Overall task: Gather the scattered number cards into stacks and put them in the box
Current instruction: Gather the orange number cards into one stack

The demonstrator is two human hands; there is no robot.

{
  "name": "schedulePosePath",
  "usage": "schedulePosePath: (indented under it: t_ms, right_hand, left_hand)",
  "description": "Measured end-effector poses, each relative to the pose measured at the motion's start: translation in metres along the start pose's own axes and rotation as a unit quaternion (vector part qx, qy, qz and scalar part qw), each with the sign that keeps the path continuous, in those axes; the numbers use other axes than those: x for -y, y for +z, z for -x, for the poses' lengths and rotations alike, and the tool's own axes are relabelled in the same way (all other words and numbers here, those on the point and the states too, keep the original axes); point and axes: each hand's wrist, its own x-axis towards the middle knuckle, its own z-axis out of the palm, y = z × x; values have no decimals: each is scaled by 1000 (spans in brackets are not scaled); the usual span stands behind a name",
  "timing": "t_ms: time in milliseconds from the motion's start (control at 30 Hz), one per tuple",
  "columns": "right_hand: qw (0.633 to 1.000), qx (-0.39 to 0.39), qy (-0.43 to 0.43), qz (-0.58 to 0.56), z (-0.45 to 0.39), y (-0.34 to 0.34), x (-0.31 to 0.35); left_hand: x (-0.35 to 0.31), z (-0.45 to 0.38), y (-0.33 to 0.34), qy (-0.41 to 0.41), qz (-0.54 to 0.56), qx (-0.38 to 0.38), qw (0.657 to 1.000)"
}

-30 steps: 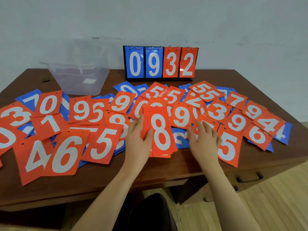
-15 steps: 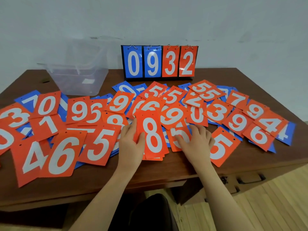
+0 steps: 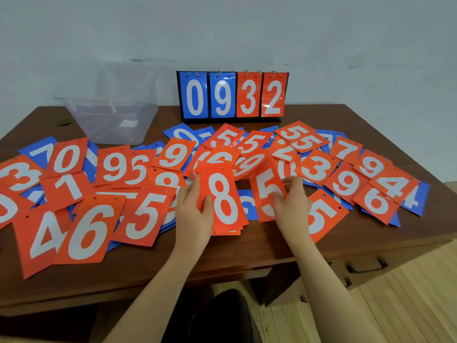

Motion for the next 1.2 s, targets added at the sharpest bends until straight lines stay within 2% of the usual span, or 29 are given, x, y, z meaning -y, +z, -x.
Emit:
schedulePosePath:
  t_ms: [100, 200, 300, 467, 567, 633, 733, 800, 867, 933, 1067, 1133, 1200]
  right_hand:
    - [994, -54, -43, -86, 4, -10, 11]
    - [982, -74, -82, -152, 9, -16, 19]
    - [966, -42, -79, -242, 15, -18, 28]
    - [965, 11, -74, -250, 27, -5, 32]
    - [974, 21, -85, -208, 30, -4, 27]
    - [984, 0, -99, -148, 29, -10, 18]
    - [994, -42, -60, 78, 24, -25, -6]
    - [975, -4, 17, 224, 23, -33, -24]
    - [955, 55, 44, 288, 24, -34, -36]
    - [948, 103, -9, 301, 26, -31, -38]
    - [949, 179, -121, 228, 30, -26, -24]
    - [951, 157, -139, 226, 34, -24, -22]
    - [964, 68, -102, 238, 37, -22, -26]
  left_hand:
    - [-7, -3, 0, -9, -4, 0, 1000]
    - [-13, -8, 2, -9, 1, 9, 1000]
    - [-20, -9, 4, 3, 31, 21, 999]
    - [-31, -8, 12, 22, 91, 40, 995]
    - [-34, -5, 18, 25, 95, 57, 994]
    - [-36, 0, 21, 26, 87, 63, 994]
    - [-34, 5, 24, 5, 81, 68, 994]
    - [-31, 8, 22, -3, 66, 68, 995]
    - [-28, 10, 20, -12, 48, 70, 996]
    - [-24, 12, 16, -14, 31, 67, 997]
    - [-17, 13, 10, -18, 12, 67, 998]
    - [-15, 13, 8, -26, 8, 68, 997]
    - [-15, 14, 7, -29, 4, 68, 997]
